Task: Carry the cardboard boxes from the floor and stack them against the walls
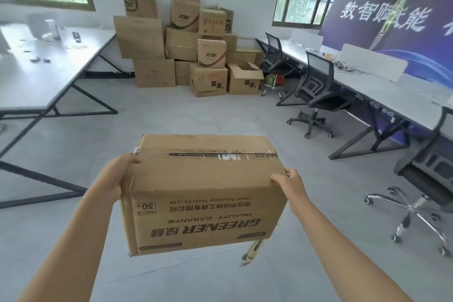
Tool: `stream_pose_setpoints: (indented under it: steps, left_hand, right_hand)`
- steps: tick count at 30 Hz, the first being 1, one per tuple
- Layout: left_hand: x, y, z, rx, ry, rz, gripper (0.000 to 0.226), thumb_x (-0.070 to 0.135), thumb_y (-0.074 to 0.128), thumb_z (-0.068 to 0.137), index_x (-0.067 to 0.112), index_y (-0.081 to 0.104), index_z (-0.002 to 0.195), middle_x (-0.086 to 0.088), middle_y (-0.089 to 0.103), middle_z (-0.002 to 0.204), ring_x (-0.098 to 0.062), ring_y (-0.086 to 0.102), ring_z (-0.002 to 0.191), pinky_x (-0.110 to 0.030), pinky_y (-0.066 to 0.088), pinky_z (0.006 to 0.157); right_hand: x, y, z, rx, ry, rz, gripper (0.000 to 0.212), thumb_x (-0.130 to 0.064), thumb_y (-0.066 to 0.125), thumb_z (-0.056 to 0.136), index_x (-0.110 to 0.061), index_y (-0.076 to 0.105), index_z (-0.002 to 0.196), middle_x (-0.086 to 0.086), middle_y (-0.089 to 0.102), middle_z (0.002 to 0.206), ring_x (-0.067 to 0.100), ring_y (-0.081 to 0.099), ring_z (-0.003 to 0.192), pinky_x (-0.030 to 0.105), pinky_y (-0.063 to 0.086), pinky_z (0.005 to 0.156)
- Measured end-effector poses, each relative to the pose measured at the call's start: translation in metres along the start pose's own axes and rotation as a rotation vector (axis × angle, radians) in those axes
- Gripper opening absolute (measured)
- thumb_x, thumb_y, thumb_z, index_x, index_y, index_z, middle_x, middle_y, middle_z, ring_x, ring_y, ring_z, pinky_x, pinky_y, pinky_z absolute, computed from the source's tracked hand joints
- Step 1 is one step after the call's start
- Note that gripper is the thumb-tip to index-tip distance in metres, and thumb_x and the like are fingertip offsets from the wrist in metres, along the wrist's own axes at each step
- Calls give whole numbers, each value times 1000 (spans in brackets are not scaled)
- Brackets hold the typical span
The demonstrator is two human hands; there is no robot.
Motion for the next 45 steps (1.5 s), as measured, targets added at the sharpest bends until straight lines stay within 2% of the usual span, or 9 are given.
stream_pose_setpoints:
  steps: [6, 12, 17, 25, 29, 34, 39, 42, 45]
  left_hand:
    - [55, 97, 73, -65, 86, -11, 13, 7, 51, 88, 16, 60, 86, -7, 60, 80, -20, 54, 68, -31, 43, 59]
    - [85, 202, 129, -144, 119, 18, 20, 5, 49, 87, 14, 64, 96, -7, 64, 85, -19, 57, 72, -30, 46, 63]
    - [112, 290, 183, -120, 92, 100, 7, 16, 55, 87, 13, 61, 87, -12, 60, 98, -27, 54, 89, -33, 43, 68]
    - [163, 403, 251, -46, 87, 71, 19, 21, 54, 89, 10, 57, 104, -10, 58, 87, -23, 53, 72, -31, 40, 58]
    - [183, 426, 282, 9, 88, 21, 23, 20, 53, 88, 12, 60, 108, -9, 61, 89, -22, 56, 74, -31, 42, 59]
    - [207, 444, 342, 1, 195, -18, 34, 4, 51, 86, 13, 60, 118, -8, 66, 95, -22, 60, 79, -33, 47, 63]
    - [240, 462, 428, 17, 201, -138, 34, 1, 54, 86, 20, 55, 114, -5, 65, 95, -19, 60, 78, -24, 54, 51]
    - [277, 479, 484, 21, 229, -211, 38, 3, 54, 87, 23, 51, 119, -3, 63, 98, -19, 60, 81, -32, 50, 65]
    - [318, 503, 540, 23, 288, -261, 44, 4, 55, 87, 25, 47, 125, -3, 62, 101, -19, 60, 83, -33, 47, 67]
  right_hand:
    - [-51, -34, 103, 104, -38, 45, 29, -21, 59, 83, -18, 45, 109, 6, 54, 112, 25, 53, 104, 35, 43, 76]
    - [-65, -86, 185, 211, -59, 73, 29, -18, 57, 86, -16, 47, 113, 4, 52, 110, 23, 53, 98, 32, 41, 67]
    - [-81, -125, 285, 192, -72, 67, 38, -20, 55, 89, -10, 47, 125, 3, 49, 112, 19, 46, 99, 31, 35, 78]
    - [-132, -162, 438, 105, -143, 88, 40, -25, 54, 92, -9, 47, 128, 6, 51, 119, 17, 44, 103, 31, 33, 83]
    - [-163, -152, 504, 52, -189, 89, 42, -18, 56, 89, -11, 47, 130, 5, 51, 122, 16, 45, 104, 30, 34, 82]
    - [-198, -115, 601, -59, -223, 75, 44, -15, 57, 88, -11, 46, 130, 3, 50, 115, 19, 48, 101, 24, 37, 61]
    - [-251, -57, 699, -118, -250, 13, 33, -16, 58, 83, -14, 56, 115, 9, 57, 112, 28, 53, 105, 31, 42, 67]
    - [-296, -32, 760, -118, -277, 4, 17, -15, 58, 79, -16, 58, 97, 13, 59, 104, 33, 54, 103, 33, 42, 69]
    - [-347, -20, 817, -80, -331, 16, 27, -15, 58, 83, -16, 54, 110, 6, 54, 107, 26, 50, 104, 33, 40, 74]
Point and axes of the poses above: each hand's wrist, its own z-axis towards the middle knuckle, its own y-axis out of the palm, x = y × z, the point moved 5 cm from there along z, towards the middle knuckle
